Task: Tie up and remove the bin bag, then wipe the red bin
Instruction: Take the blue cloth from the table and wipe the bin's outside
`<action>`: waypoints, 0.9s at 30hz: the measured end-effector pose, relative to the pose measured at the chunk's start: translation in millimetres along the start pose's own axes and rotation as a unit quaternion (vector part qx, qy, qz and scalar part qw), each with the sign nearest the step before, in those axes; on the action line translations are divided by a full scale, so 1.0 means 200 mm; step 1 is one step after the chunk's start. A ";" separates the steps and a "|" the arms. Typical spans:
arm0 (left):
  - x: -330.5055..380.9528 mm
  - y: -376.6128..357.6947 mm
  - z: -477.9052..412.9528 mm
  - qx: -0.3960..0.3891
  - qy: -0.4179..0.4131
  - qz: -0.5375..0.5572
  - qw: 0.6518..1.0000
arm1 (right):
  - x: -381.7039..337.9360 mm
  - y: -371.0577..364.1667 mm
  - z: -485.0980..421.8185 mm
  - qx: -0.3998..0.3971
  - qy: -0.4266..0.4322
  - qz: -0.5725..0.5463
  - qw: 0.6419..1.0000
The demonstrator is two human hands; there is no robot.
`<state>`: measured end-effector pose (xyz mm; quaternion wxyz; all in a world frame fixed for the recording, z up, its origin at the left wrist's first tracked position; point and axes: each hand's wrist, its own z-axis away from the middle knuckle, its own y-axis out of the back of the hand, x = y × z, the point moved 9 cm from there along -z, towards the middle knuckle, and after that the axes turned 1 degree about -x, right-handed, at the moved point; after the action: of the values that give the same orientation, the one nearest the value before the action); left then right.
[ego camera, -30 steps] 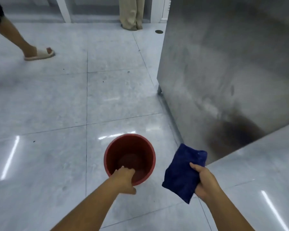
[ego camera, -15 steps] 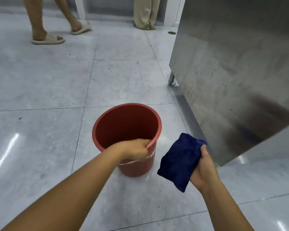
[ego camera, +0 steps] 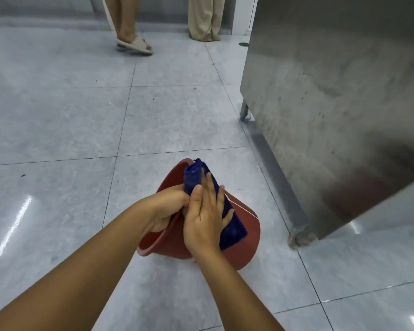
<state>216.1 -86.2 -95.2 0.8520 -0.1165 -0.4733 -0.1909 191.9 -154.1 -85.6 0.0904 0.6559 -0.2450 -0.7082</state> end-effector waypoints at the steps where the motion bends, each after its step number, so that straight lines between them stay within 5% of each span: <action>1: -0.02 0.03 0.01 0.002 0.004 0.008 1.000 | 0.03 -0.01 -0.01 0.010 0.020 0.035 0.999; 6: -0.10 0.06 0.06 -0.018 0.028 0.069 0.997 | 0.14 0.01 -0.06 0.043 0.037 0.160 0.986; 16: -0.16 0.05 0.09 -0.018 0.037 0.080 0.996 | 0.57 0.28 -0.22 0.063 -0.118 0.146 0.980; 20: -0.14 0.00 0.10 -0.017 0.030 0.063 0.997 | 0.74 0.38 -0.23 0.071 -0.219 0.073 0.971; 24: -0.12 -0.01 0.11 -0.004 0.035 0.026 0.999 | 0.93 0.53 -0.22 0.129 -0.323 -0.114 0.931; 27: -0.13 0.00 0.13 -0.012 0.056 0.020 0.998 | 0.91 0.68 -0.20 0.190 -0.297 -0.194 0.915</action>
<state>183.9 -71.8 -104.5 0.8793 -0.1259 -0.4202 -0.1856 182.6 -362.5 -184.4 -0.2516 0.4544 -0.2586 -0.8145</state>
